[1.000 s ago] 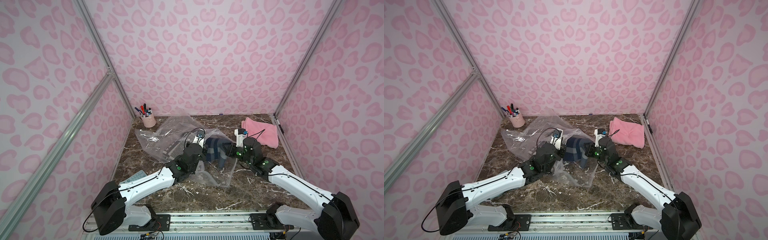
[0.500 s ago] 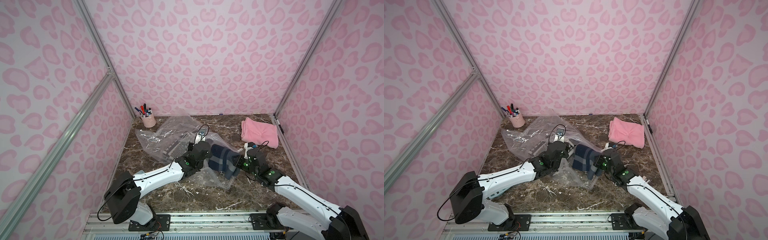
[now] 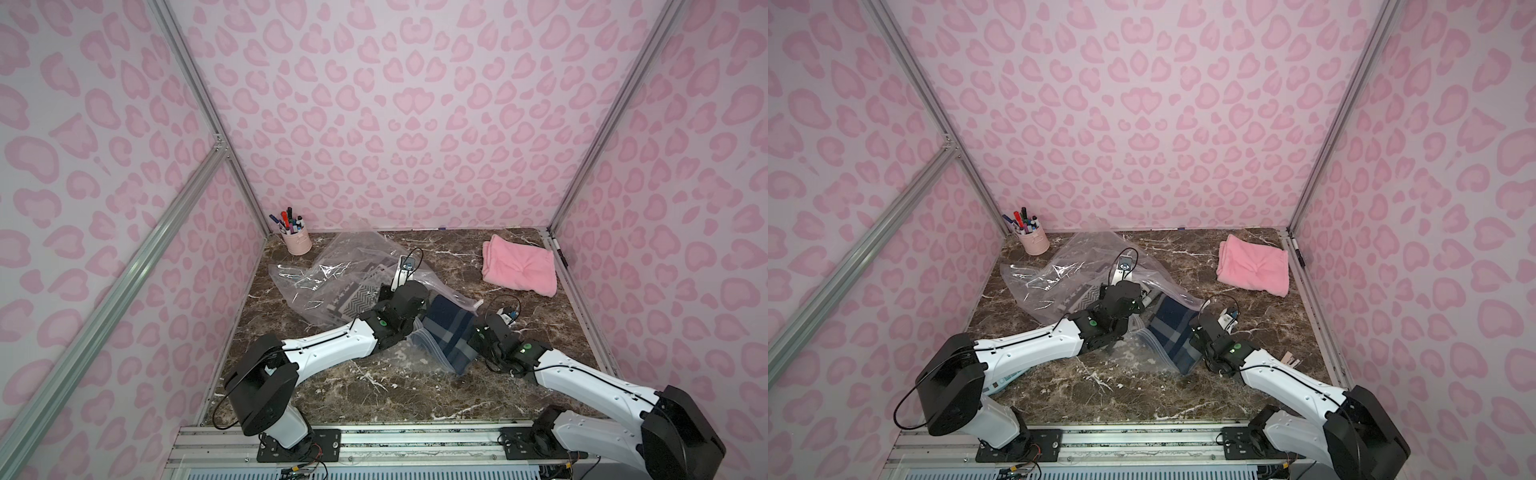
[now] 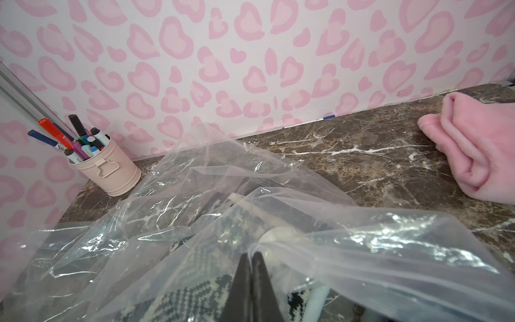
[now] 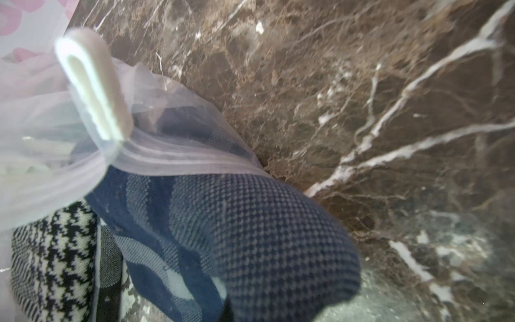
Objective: Take the blanket out of the vacuum bag
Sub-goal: Take out the blanket from the vacuum bag, then place the blanket at the center of the board.
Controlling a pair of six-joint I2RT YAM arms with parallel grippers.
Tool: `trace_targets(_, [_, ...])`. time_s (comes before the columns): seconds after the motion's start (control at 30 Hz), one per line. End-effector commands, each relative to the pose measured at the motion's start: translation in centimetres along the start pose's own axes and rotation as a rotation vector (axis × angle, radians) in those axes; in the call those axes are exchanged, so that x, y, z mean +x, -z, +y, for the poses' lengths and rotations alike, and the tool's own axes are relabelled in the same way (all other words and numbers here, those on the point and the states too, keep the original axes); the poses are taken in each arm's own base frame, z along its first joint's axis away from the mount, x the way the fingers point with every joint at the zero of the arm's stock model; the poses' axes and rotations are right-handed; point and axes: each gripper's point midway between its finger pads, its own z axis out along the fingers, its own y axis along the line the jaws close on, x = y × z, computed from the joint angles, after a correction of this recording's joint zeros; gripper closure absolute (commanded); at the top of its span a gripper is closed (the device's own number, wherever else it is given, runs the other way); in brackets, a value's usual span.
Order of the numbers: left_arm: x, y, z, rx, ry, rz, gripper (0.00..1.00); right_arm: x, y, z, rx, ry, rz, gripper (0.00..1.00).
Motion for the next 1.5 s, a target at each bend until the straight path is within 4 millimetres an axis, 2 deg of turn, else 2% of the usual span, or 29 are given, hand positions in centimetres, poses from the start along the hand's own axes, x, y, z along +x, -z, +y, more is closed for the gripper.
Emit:
trace_targets(0.0, [-0.3,0.2,1.6,-0.07,0.021,-0.011,0.96,-1.8,0.6,-2.6,0.179,0.082,-0.073,1.0])
trace_targets(0.13, [0.2,0.2,2.2,-0.076,0.027,-0.01,0.96,-3.5,1.0,-3.4,0.301,0.154,-0.126,1.0])
trace_targets(0.23, [0.8,0.0,2.3,-0.095,0.005,0.006,0.96,-3.9,0.5,-3.6,0.297,0.143,-0.113,1.0])
trace_targets(0.3, [1.4,-0.2,2.3,-0.106,-0.01,0.018,0.96,-4.4,0.8,-2.6,0.24,0.113,-0.124,1.0])
trace_targets(0.4, [2.6,-0.5,2.1,-0.103,-0.017,0.038,0.96,-5.0,1.2,0.0,0.064,0.046,-0.08,1.0])
trace_targets(0.53, [4.1,-0.9,2.1,-0.114,-0.019,0.05,0.96,-6.9,4.0,3.4,-0.102,0.035,-0.102,1.0])
trace_targets(0.63, [4.6,-1.3,2.4,-0.16,-0.037,0.057,0.96,-8.7,6.7,4.4,-0.146,0.028,-0.15,1.0])
trace_targets(0.77, [5.2,-2.5,3.5,-0.246,-0.046,0.083,0.96,-10.7,9.4,3.4,-0.134,-0.011,-0.219,1.0])
trace_targets(0.87, [5.6,-3.3,4.0,-0.287,-0.049,0.098,0.96,-11.5,10.4,2.2,-0.14,-0.043,-0.249,1.0])
trace_targets(1.0, [5.7,-4.0,5.5,-0.342,-0.018,0.106,0.96,-11.5,9.6,-0.5,-0.072,-0.062,-0.247,1.0])
trace_targets(1.1, [5.0,-4.2,7.5,-0.383,0.035,0.092,0.96,-11.1,8.2,-2.4,-0.015,-0.089,-0.263,1.0])
trace_targets(1.3, [1.5,-4.2,12.3,-0.485,0.16,0.008,0.96,-8.1,2.8,-5.3,0.092,-0.152,-0.2,1.0])
trace_targets(1.4, [-0.1,-4.4,13.4,-0.489,0.201,-0.028,0.96,-7.8,1.6,-6.3,0.139,-0.151,-0.208,1.0])
trace_targets(1.47, [-0.7,-4.8,13.4,-0.473,0.211,-0.034,0.96,-8.0,1.2,-6.9,0.178,-0.148,-0.223,1.0])
